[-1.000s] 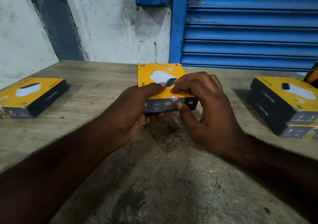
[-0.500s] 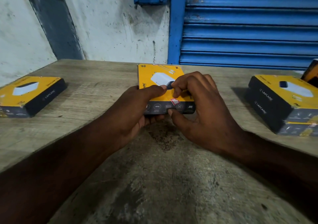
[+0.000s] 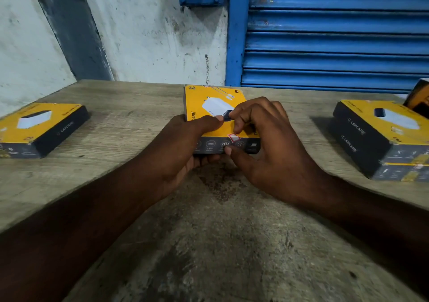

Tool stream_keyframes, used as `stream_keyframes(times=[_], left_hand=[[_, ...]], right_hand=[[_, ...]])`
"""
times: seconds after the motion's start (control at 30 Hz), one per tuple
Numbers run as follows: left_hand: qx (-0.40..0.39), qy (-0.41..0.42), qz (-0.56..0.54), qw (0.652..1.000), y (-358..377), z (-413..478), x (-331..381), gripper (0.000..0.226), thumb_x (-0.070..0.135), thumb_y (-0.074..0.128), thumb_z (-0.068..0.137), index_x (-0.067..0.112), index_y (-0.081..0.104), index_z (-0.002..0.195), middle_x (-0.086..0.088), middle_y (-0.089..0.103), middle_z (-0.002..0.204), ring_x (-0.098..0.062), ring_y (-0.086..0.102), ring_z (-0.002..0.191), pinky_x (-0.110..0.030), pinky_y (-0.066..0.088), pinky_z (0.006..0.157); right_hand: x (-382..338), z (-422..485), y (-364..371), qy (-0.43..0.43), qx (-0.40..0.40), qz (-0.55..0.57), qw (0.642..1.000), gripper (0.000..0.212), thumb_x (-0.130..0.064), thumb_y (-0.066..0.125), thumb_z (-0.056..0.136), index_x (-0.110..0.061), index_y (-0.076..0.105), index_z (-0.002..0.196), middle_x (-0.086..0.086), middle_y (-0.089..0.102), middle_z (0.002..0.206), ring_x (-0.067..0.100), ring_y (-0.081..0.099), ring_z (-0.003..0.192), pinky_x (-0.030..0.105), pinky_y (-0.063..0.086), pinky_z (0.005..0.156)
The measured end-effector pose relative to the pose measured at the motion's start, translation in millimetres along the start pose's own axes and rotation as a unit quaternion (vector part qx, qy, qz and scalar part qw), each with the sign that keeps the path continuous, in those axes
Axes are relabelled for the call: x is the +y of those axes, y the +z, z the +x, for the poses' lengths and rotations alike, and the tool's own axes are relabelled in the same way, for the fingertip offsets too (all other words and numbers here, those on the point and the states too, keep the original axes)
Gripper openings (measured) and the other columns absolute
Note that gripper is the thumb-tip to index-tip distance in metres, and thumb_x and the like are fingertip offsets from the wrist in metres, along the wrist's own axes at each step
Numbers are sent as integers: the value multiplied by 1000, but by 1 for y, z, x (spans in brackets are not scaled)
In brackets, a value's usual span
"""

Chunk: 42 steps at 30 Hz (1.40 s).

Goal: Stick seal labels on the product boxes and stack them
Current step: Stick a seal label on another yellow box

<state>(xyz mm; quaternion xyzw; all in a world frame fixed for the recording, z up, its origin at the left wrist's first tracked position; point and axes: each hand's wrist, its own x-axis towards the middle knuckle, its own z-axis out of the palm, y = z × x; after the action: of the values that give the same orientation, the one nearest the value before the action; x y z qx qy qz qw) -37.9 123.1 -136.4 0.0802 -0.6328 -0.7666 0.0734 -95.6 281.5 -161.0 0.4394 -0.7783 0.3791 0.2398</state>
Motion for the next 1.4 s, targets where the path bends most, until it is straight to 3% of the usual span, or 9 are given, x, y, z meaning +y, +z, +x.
stream_keyframes(times=[0.13, 0.37, 0.97, 1.1, 1.23, 1.4], left_hand=[[4, -10, -17, 1000, 0, -1, 2, 12, 19, 62, 95, 14, 69, 104, -5, 76, 87, -15, 68, 67, -26, 58, 60], [5, -16, -38, 999, 0, -3, 8, 12, 20, 62, 95, 12, 68, 102, -5, 73, 80, -13, 67, 61, -22, 56, 52], [2, -3, -25, 1000, 0, -1, 3, 13, 20, 61, 96, 14, 68, 105, -5, 75, 88, -15, 69, 69, -26, 59, 63], [2, 0, -30, 1000, -1, 0, 3, 16, 20, 61, 96, 13, 68, 109, -7, 75, 93, -16, 69, 74, -27, 59, 66], [16, 1, -32, 999, -2, 1, 4, 22, 21, 63, 95, 10, 67, 115, -9, 74, 96, -17, 69, 74, -27, 59, 64], [16, -1, -38, 999, -2, 1, 3, 21, 20, 61, 96, 10, 67, 113, -10, 74, 95, -17, 69, 73, -27, 59, 64]], right_hand=[[0, 1, -2, -7, 4, -3, 1000, 30, -21, 73, 81, -14, 63, 108, -2, 62, 116, 20, 54, 111, 28, 43, 93], [-2, 1, -1, -23, 61, 28, 997, 23, -14, 80, 78, -7, 70, 97, -6, 68, 113, 18, 62, 109, 35, 48, 93], [-3, 0, 0, 16, 64, 66, 996, 23, -9, 80, 74, -15, 67, 92, -7, 71, 110, 14, 62, 108, 21, 45, 93], [-5, -1, 1, 22, 66, 67, 995, 25, -10, 78, 76, -16, 65, 96, -8, 70, 110, 11, 61, 107, 26, 48, 91], [0, 1, -1, 27, 57, 49, 997, 29, -15, 80, 79, -14, 71, 106, -7, 70, 111, 9, 63, 108, 22, 49, 93], [2, 0, 0, 5, 73, 54, 996, 25, -6, 83, 78, -10, 77, 102, -2, 73, 110, 10, 65, 108, 18, 48, 94]])
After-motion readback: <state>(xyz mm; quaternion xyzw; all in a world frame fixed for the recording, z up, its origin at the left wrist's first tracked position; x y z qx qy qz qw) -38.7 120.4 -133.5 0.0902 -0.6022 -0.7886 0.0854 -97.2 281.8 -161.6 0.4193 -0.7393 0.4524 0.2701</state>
